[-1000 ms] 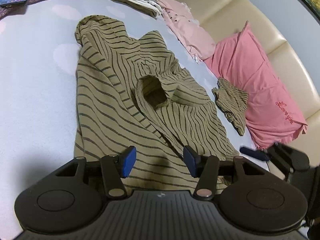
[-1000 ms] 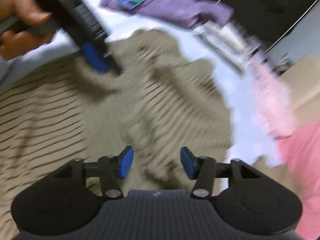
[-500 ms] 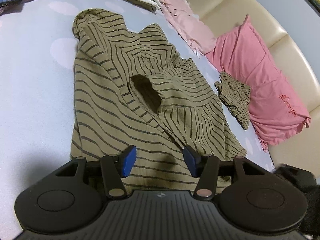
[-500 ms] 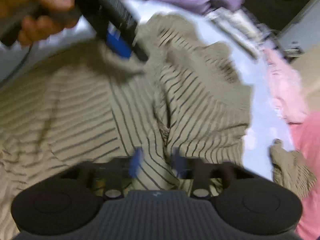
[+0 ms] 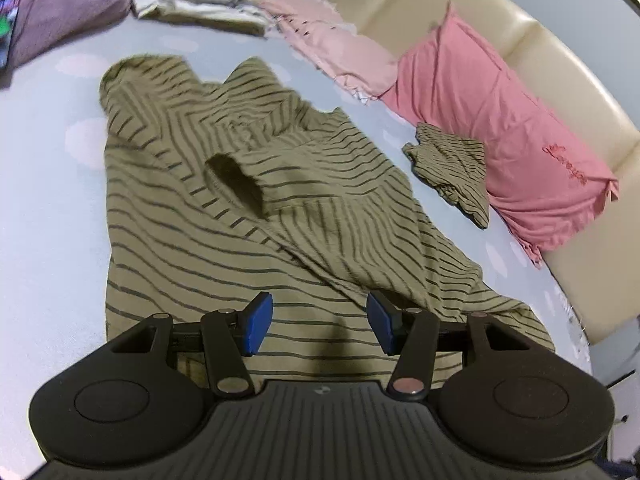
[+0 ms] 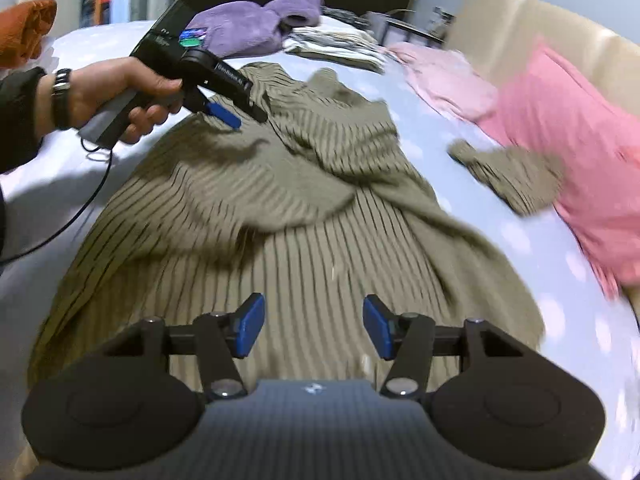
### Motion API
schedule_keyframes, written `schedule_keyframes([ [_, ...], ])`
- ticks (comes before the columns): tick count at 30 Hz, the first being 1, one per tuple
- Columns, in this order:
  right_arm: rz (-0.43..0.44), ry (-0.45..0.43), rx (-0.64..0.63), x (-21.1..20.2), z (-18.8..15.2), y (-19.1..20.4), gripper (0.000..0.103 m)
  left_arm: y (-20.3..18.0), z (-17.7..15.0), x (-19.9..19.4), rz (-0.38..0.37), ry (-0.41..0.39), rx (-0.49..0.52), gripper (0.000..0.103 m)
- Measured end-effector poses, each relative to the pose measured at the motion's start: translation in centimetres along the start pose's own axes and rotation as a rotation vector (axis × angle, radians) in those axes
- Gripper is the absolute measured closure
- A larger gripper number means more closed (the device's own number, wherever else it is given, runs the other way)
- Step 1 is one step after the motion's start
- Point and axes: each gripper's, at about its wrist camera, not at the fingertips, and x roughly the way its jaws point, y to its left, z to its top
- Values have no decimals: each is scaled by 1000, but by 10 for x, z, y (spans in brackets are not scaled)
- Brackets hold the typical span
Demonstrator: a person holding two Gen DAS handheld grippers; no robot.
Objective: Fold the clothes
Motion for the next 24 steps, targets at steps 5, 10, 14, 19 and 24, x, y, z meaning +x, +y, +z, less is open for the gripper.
schedule_keyframes([
  [5,2,-20,62,-24,-28,15,39,-13,0,-20,13,-42,48,53],
  [10,18,-45,55,-37,-38,24,39,-6,-4,-27,68,-39,1,53],
  [14,18,-78,55,-46,-40,22,37,-3,-4,-36,84,-47,-43,53],
  [19,24,-159,170,-41,-18,-24,35,-5,10,-43,96,-137,29,47],
  [24,148,-234,189,-2,58,-79,21,41,25,-35,147,-165,-145,47],
])
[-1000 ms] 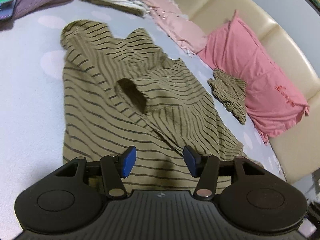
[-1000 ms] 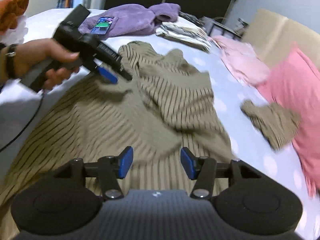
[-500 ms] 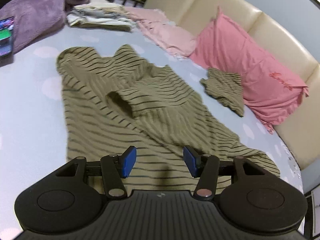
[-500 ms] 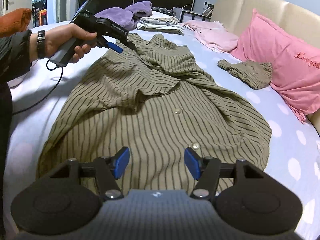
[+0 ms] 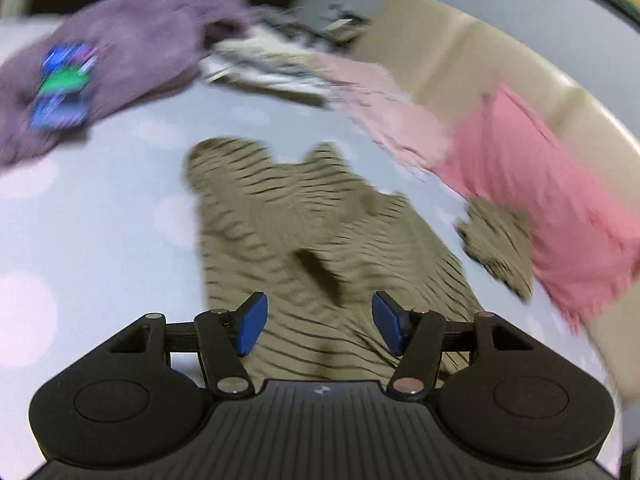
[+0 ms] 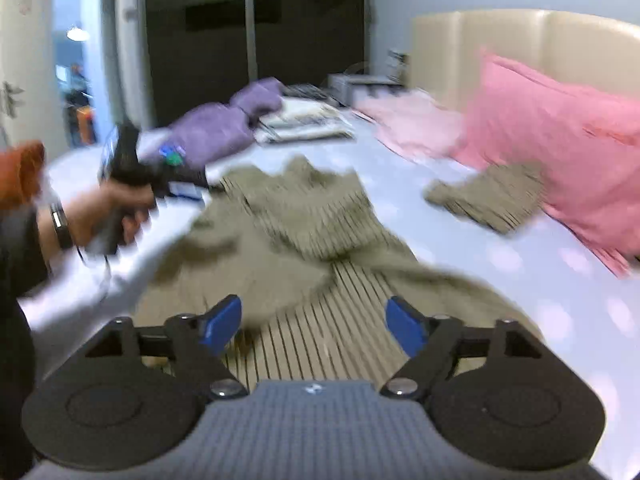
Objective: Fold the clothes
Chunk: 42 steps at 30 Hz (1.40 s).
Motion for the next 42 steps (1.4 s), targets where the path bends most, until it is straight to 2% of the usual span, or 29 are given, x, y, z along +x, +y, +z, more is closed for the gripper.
schedule_keyframes([
  [4,110,13,-28,77,69,-39,21,32,8,14,20,19,-109,47],
  [6,149,56,-27,122,101,-54,21,42,16,23,8,34,-133,47],
  [7,151,87,-31,145,116,-61,21,47,21,27,0,41,-144,47],
  [10,118,157,-21,200,156,-73,21,70,37,49,-94,53,-196,47],
  [14,177,173,8,253,192,-86,21,93,51,67,-102,62,-275,47],
  [17,209,186,35,290,199,-97,21,96,53,71,-60,36,-280,47],
  [20,250,216,31,315,195,-111,21,93,59,82,-54,33,-232,47],
  [23,303,227,45,341,189,-134,21,94,69,91,-54,32,-245,47],
  [27,370,241,137,404,176,-177,21,91,72,90,-37,65,-271,47],
  [31,503,268,229,469,170,-203,21,83,67,88,27,108,-293,47],
  [34,547,376,222,509,170,-207,21,72,72,93,92,142,-301,46],
  [36,563,423,166,525,170,-203,21,72,76,101,126,147,-364,45],
  [38,591,410,150,535,173,-204,21,74,77,109,124,127,-421,45],
  [40,614,404,193,546,175,-207,20,77,79,117,117,113,-458,45],
  [42,639,404,216,557,177,-206,20,81,82,125,97,115,-463,53],
])
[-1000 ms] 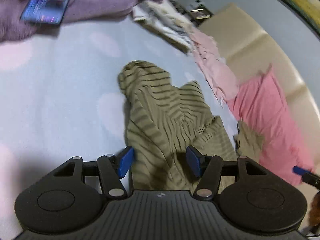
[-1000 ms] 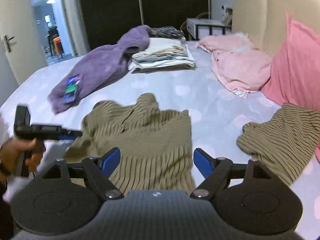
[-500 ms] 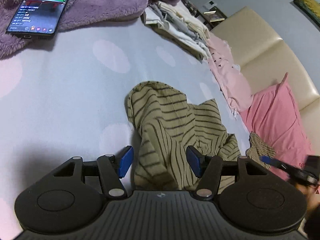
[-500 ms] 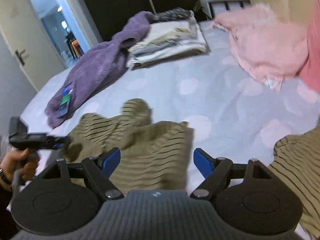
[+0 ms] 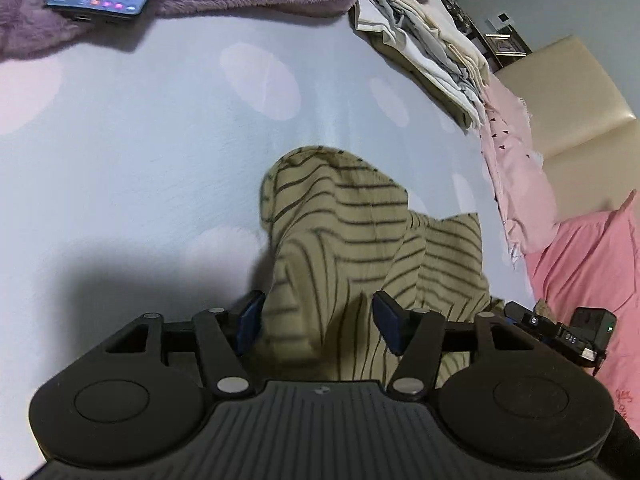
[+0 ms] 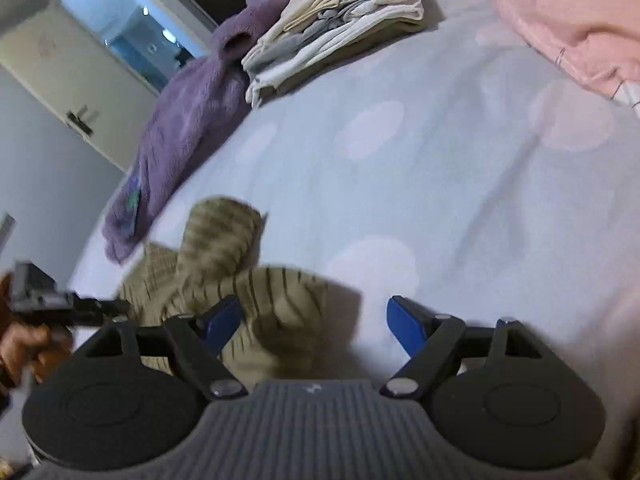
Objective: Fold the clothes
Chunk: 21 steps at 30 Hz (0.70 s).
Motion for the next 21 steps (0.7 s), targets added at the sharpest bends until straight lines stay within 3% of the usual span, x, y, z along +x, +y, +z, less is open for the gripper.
schedule_keyframes([
  [1,8,4,-9,4,3,1,20,0,5,3,-13,11,10,55],
  [3,13,29,-33,14,10,7,23,0,11,9,-22,42,36,72],
  [5,13,70,-47,22,14,14,35,1,18,15,-27,75,63,80],
  [6,12,100,-52,25,15,18,47,3,19,17,-33,85,62,82],
  [9,-14,140,-78,28,13,32,53,11,21,17,-63,100,45,88],
  [11,-68,149,-105,29,10,40,83,14,22,15,-56,110,58,101],
  [12,-97,154,-120,30,9,44,99,14,22,14,-62,108,71,102],
  [18,-112,56,-169,16,9,66,100,12,19,-3,-131,72,125,103],
  [21,-89,29,-176,1,6,76,100,5,7,-23,-211,33,129,103],
])
